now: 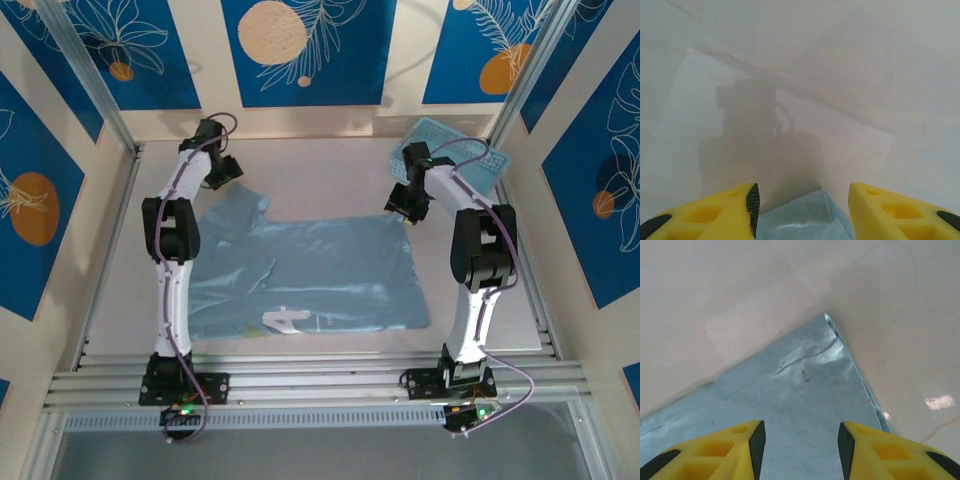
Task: Fold and stack the t-shirts
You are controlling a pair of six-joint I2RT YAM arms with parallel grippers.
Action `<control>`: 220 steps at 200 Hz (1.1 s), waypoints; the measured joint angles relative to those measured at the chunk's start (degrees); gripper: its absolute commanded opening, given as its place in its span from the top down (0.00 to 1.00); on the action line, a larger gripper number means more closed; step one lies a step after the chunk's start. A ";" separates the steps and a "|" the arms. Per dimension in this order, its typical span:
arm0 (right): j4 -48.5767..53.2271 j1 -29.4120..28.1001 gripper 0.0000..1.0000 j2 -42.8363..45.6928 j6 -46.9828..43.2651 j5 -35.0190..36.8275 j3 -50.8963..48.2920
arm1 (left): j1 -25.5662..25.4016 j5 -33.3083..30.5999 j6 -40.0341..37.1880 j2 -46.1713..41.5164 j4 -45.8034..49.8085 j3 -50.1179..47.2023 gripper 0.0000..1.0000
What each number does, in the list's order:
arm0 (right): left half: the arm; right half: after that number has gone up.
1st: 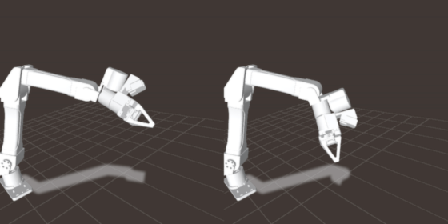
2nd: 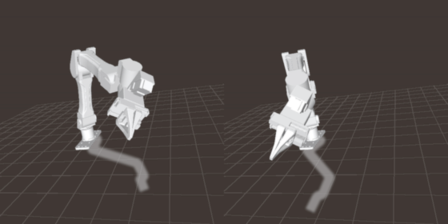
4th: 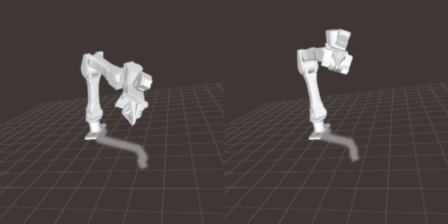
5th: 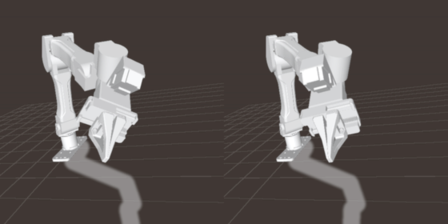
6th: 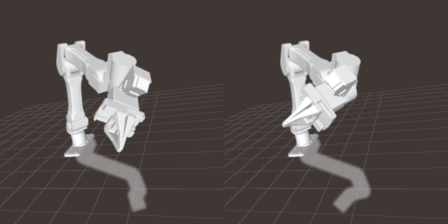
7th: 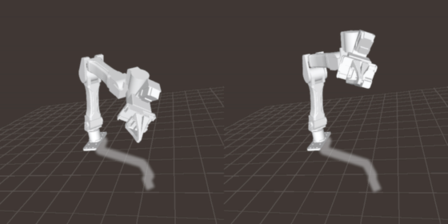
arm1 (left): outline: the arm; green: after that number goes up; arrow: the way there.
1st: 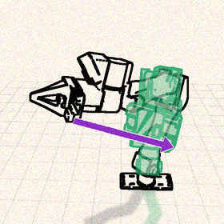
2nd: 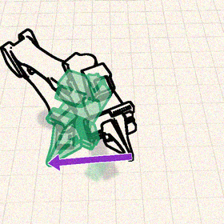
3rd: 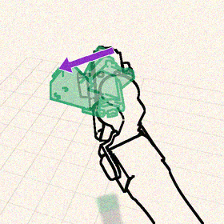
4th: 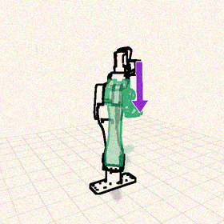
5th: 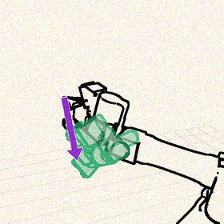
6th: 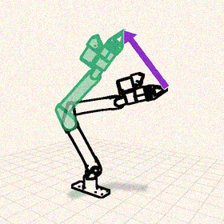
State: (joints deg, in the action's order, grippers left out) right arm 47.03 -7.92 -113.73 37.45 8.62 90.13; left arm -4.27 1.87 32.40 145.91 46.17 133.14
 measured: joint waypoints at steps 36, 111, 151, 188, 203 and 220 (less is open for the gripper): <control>0.33 0.13 0.55 1.99 0.00 -0.02 -0.92 | -1.22 -2.32 -0.79 1.51 1.03 1.29 0.51; 0.33 0.98 0.55 1.99 0.04 -0.02 -1.18 | -4.61 -7.61 -3.45 2.58 6.27 3.34 1.00; 0.42 1.07 0.53 0.94 0.92 1.68 -0.87 | -4.59 -10.84 -3.41 2.56 9.42 4.07 1.00; 0.28 1.01 0.53 -4.28 3.06 5.25 1.79 | -4.59 -11.39 -3.43 1.14 11.74 4.07 1.00; -0.42 1.01 0.53 -6.21 3.65 6.27 2.71 | -4.59 -11.15 -3.45 0.02 12.09 4.07 1.00; -1.42 1.01 0.54 -7.41 3.65 6.38 3.23 | -4.59 -10.47 -3.45 -1.38 12.33 4.07 1.00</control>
State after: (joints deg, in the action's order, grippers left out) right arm 45.60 -6.92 -121.14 41.10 15.00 93.36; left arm -8.86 -8.60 28.95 144.53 58.50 137.21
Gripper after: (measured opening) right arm 0.467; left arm 0.046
